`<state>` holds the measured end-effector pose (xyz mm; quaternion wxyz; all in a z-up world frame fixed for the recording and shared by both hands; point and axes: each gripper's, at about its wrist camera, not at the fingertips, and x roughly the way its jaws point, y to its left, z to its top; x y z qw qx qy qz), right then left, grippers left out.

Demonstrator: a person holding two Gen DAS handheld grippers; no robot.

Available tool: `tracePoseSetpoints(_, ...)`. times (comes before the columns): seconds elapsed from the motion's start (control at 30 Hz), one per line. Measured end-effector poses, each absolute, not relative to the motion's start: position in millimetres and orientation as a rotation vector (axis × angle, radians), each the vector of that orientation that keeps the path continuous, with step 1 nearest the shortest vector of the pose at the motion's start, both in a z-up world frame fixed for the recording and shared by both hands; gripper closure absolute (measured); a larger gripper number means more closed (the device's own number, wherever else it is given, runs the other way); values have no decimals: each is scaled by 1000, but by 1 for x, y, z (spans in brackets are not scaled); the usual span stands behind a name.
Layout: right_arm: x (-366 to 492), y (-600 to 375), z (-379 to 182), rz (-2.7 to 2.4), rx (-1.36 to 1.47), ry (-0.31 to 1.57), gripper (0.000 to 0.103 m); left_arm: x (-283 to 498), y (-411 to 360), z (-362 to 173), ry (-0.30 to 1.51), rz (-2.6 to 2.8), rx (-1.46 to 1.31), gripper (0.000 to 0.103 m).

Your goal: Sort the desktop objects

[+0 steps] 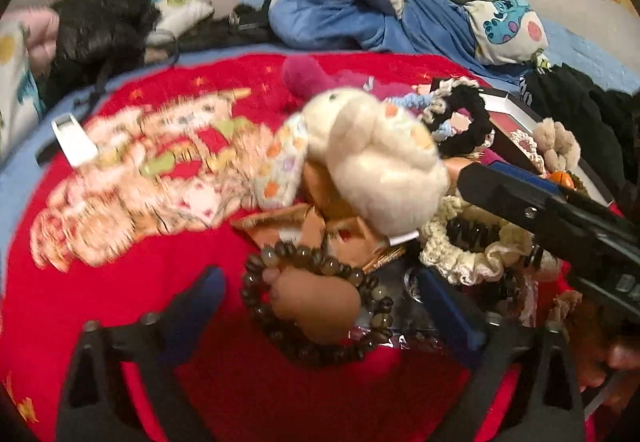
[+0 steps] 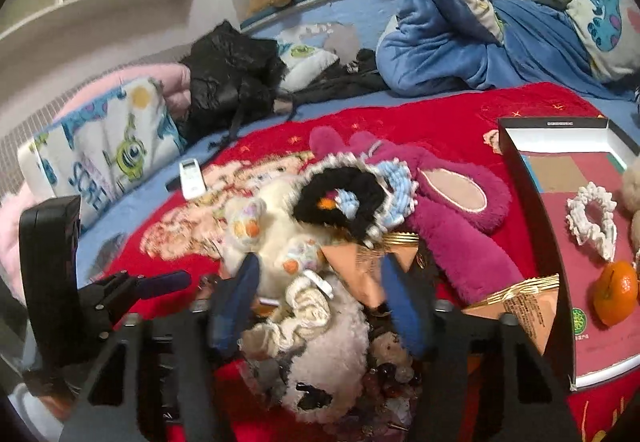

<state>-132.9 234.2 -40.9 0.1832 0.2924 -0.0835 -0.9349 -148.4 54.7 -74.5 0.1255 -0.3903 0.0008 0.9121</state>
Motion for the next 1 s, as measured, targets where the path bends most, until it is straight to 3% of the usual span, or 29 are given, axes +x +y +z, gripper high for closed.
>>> tracePoseSetpoints(0.03,-133,234,-43,-2655,836,-225,67,-151,53,-77,-17,2659,-1169,19)
tracePoseSetpoints(0.13,-132,235,-44,-2661,843,-235,76,-155,49,-81,-48,2664,-1211,24)
tracePoseSetpoints(0.2,-132,236,-43,-2659,843,-241,79,-153,48,-81,-52,2668,-1213,36)
tracePoseSetpoints(0.33,-130,239,-43,-2652,846,-261,82,-149,46,-80,-73,2661,-1194,49)
tracePoseSetpoints(0.6,-124,246,-40,-2609,841,-338,88,-137,38,-72,-128,2653,-1183,51)
tracePoseSetpoints(0.67,-122,244,-38,-2605,835,-334,88,-132,40,-70,-106,2656,-1168,58)
tracePoseSetpoints(0.87,-118,245,-33,-2592,823,-362,88,-117,41,-61,-39,2672,-1112,61)
tracePoseSetpoints(1.0,-113,249,-29,-2581,806,-388,88,-107,35,-54,-41,2678,-1070,77)
